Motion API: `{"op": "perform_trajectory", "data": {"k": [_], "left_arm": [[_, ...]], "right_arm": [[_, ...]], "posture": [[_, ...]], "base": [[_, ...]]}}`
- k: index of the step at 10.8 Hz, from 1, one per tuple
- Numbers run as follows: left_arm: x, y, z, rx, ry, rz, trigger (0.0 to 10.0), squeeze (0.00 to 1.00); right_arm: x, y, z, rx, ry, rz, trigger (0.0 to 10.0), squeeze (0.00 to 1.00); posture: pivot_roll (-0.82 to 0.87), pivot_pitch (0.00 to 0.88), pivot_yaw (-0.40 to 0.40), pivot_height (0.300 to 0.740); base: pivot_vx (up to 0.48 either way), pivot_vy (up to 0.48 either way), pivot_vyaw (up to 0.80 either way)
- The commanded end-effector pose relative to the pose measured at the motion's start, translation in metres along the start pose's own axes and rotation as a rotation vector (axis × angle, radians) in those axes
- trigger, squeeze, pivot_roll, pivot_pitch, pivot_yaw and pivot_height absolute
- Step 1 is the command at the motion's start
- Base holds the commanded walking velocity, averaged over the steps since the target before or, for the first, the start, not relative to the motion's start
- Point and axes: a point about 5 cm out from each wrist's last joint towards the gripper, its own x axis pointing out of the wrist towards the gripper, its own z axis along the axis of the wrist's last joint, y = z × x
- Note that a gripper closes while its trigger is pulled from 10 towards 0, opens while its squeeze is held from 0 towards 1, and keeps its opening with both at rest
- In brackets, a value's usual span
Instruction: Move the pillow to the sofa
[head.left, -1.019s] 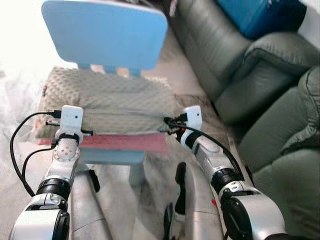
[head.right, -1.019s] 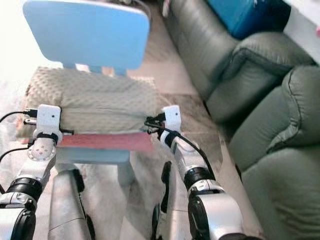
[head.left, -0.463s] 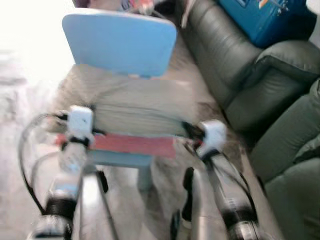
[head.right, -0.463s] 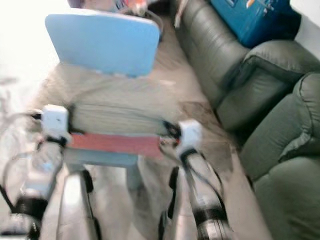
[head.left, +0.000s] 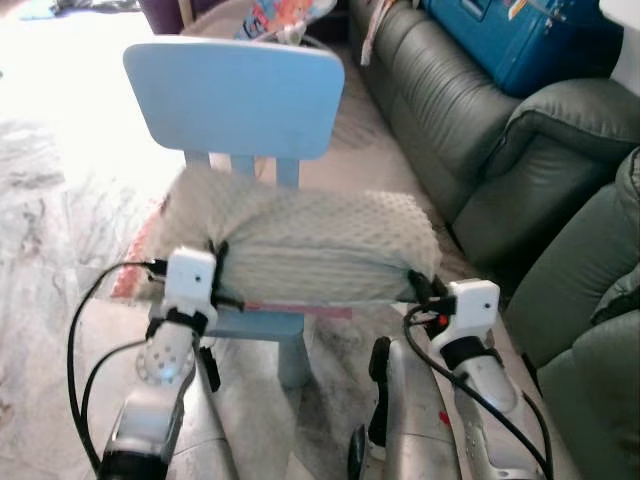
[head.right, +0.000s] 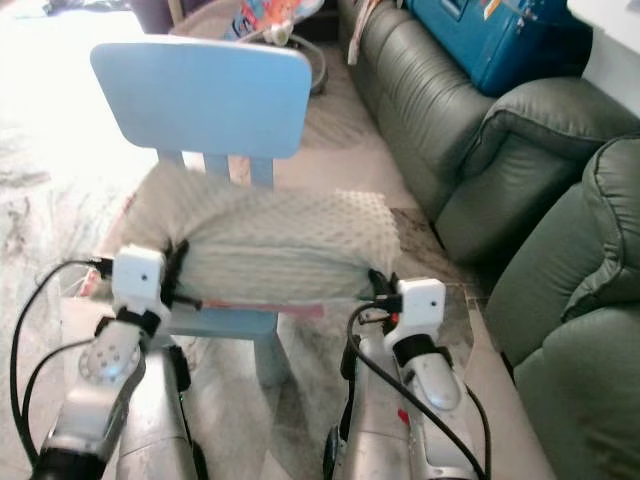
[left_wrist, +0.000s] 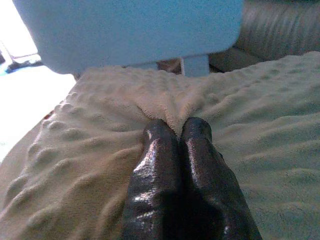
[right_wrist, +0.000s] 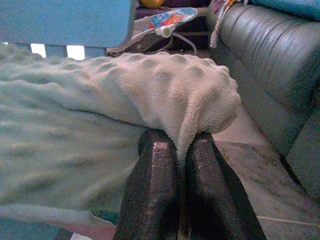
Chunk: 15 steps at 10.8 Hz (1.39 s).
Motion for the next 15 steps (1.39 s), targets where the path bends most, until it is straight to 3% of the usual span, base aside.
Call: {"op": "perform_trajectory", "data": {"k": [1,2,3,4,5,7,9,12,15], "left_arm": [[-0.003,-0.007,-0.001,-0.05,0.036,-0.037,0.0,0.0],[-0.001,-0.017,-0.011,-0.141,0.113,-0.08,2.4,0.0],[0.003,-0.017,-0.011,-0.153,0.122,-0.09,4.2,0.0],[0.006,-0.016,-0.009,-0.184,0.127,-0.098,9.1,0.0],[0.009,-0.015,-0.008,-0.182,0.128,-0.083,10.0,0.0],[0.017,-0.013,-0.006,-0.218,0.138,-0.025,10.0,0.0],[0.023,-0.016,-0.005,-0.248,0.139,-0.037,10.0,0.0],[0.022,-0.014,-0.009,-0.224,0.17,-0.007,10.0,0.0],[0.022,-0.021,-0.01,-0.248,0.185,-0.025,10.0,0.0]], "right_arm": [[0.001,-0.009,0.007,0.001,-0.012,-0.062,10.0,0.0],[0.013,-0.004,0.011,0.011,-0.022,-0.048,10.0,0.0],[0.019,-0.002,0.016,0.017,-0.026,-0.036,10.0,0.0],[0.023,-0.002,0.018,0.023,-0.032,-0.031,10.0,0.0],[0.024,-0.004,0.019,0.017,-0.027,-0.033,10.0,0.0],[0.024,-0.01,0.018,0.01,-0.016,-0.046,10.0,0.0],[0.027,-0.01,0.022,0.006,-0.019,-0.039,10.0,0.0],[0.023,0.0,0.018,0.012,-0.009,0.025,10.0,0.0],[0.029,-0.002,0.02,0.011,-0.006,0.002,10.0,0.0]], "posture": [[0.02,0.0,-0.04,0.495],[0.02,0.0,-0.038,0.516],[0.02,0.0,-0.038,0.529],[0.02,0.0,-0.039,0.548],[0.02,0.0,-0.039,0.561],[0.01,0.0,-0.037,0.593],[0.01,0.0,-0.04,0.617],[0.01,0.0,-0.045,0.637],[0.01,0.0,-0.047,0.685]], "base": [[0.0,0.0,-0.41],[0.0,0.0,0.0],[0.0,0.0,0.0],[0.0,0.0,0.0],[0.0,0.0,0.0],[0.0,0.0,0.0],[0.0,0.0,0.0],[0.0,0.0,0.0],[0.0,0.0,0.0]]}}
